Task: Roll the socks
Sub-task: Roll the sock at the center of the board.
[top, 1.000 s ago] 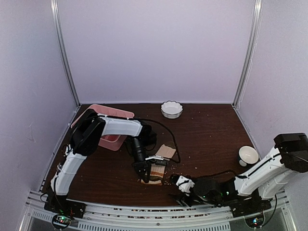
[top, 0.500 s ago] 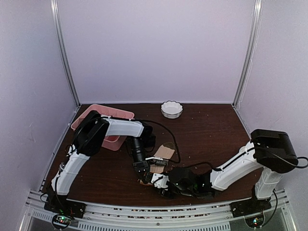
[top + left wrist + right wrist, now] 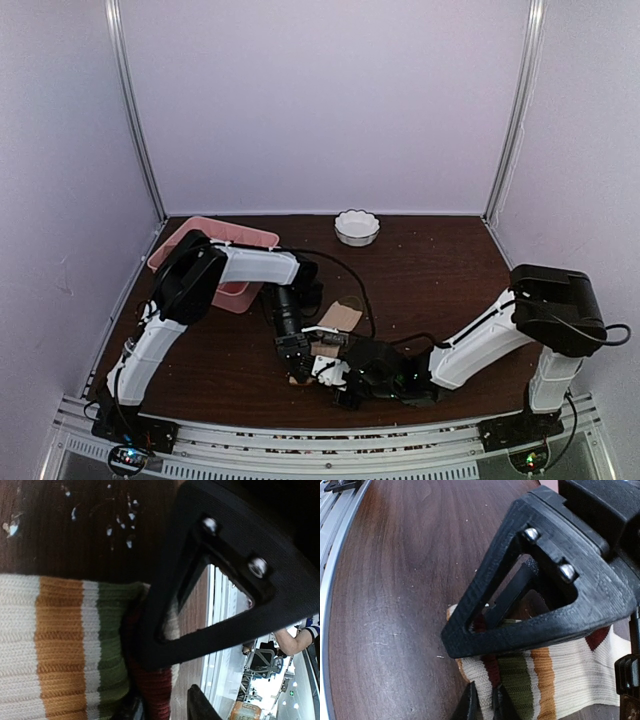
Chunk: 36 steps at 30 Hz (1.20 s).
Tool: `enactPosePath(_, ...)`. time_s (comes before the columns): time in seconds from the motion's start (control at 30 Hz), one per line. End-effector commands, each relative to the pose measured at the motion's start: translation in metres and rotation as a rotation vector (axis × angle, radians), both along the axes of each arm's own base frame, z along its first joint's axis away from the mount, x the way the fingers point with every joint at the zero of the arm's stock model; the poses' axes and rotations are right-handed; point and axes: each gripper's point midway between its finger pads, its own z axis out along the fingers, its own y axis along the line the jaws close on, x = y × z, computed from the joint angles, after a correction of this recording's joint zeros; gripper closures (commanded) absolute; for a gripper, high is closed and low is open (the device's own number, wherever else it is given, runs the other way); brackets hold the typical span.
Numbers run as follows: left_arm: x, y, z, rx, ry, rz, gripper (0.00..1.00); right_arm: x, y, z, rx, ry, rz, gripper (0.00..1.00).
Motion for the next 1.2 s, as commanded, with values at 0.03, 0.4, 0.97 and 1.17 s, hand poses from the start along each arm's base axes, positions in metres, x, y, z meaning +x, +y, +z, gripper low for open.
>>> enactPosePath(0.03,0.008,0.008,-0.015,-0.016,-0.107,-0.063,0.66,-0.001,-0.014,-0.029,-0.038,0.134,-0.032,0.92)
enactPosePath(0.4,0.062,0.000,0.040,-0.279,-0.605,0.038,0.53,-0.017,-0.039,-0.059,-0.044,0.474,-0.089,1.00)
enactPosePath(0.97,0.034,-0.007,0.026,-0.447,-0.873,-0.121,0.59,-0.029,-0.082,-0.111,-0.065,0.777,-0.325,1.00)
enactPosePath(1.17,0.032,-0.007,0.018,-0.431,-0.832,-0.146,0.61,-0.025,-0.084,-0.107,-0.034,0.793,-0.341,1.00)
